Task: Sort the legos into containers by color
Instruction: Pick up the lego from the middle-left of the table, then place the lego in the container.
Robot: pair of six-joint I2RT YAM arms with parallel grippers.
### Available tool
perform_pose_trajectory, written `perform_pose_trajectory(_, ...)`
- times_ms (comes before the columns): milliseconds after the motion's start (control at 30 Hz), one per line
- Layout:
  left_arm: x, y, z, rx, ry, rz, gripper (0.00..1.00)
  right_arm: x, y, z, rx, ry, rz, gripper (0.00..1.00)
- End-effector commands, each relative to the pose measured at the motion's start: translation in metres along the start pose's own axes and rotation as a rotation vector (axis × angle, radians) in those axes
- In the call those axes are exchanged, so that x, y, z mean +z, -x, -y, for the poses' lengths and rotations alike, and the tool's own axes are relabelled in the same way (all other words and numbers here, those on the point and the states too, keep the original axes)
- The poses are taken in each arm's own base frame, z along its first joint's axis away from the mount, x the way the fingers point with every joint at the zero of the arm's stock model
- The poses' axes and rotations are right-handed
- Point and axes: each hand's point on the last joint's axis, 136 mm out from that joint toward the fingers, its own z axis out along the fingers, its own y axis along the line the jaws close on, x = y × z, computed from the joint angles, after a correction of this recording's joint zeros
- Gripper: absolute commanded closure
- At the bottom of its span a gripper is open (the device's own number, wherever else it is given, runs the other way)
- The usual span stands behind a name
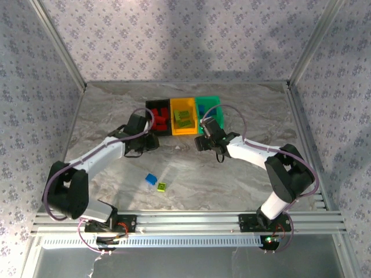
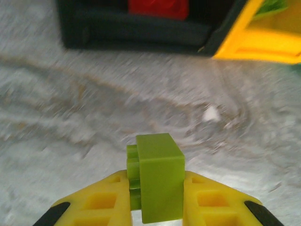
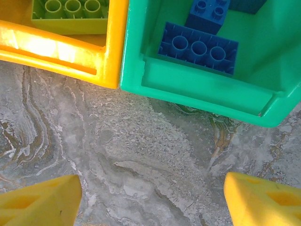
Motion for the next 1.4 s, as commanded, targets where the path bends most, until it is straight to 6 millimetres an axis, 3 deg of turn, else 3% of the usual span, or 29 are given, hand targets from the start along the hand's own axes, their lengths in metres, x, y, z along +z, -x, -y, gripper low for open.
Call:
perform_pose_trajectory(0, -0.002, 0.024, 0.030, 0.073, -0.022, 0.022, 0.80, -0.005, 0.002, 0.002, 0.020, -0.002, 0.012, 0.19)
perform_pose_trajectory(233, 0.015, 0.078, 0.092, 0.190, -0.058, 0.036, 0.80, -0.011, 0.004, 0.017, 0.039, -0.036, 0.036, 0.19)
perform_pose_trajectory(400, 0.042, 0.112, 0.114, 0.244, -0.038, 0.010, 0.80, -0.009, 0.004, 0.023, 0.049, -0.047, 0.034, 0.19)
perform_pose_trajectory(533, 0.060, 0.124, 0.122, 0.267, -0.028, -0.014, 0.77, -0.009, 0.004, 0.026, 0.055, -0.048, 0.035, 0.19)
perform_pose_trajectory(667, 0.066, 0.130, 0.126, 0.276, -0.015, -0.029, 0.62, -0.010, 0.005, 0.026, 0.059, -0.042, 0.042, 0.19)
perform_pose_trajectory(767, 0.062, 0.125, 0.131, 0.302, -0.032, -0.029, 0.41, -0.010, 0.005, 0.025, 0.059, -0.040, 0.041, 0.19)
perform_pose_trajectory(833, 0.055, 0.121, 0.132, 0.322, -0.032, -0.022, 0.37, -0.009, 0.004, 0.024, 0.061, -0.036, 0.040, 0.19)
perform_pose_trajectory(1033, 0.024, 0.093, 0.126, 0.349, -0.043, 0.008, 0.35, -0.012, 0.006, 0.029, 0.068, -0.047, 0.047, 0.19)
perform_pose_trajectory(1133, 0.008, 0.068, 0.122, 0.383, -0.063, 0.017, 0.35, -0.013, 0.005, 0.032, 0.098, -0.031, 0.052, 0.19)
perform_pose_trajectory(1367, -0.015, -0.022, 0.099, 0.485, -0.042, -0.062, 0.36, -0.012, 0.004, 0.033, 0.138, 0.002, 0.050, 0.19)
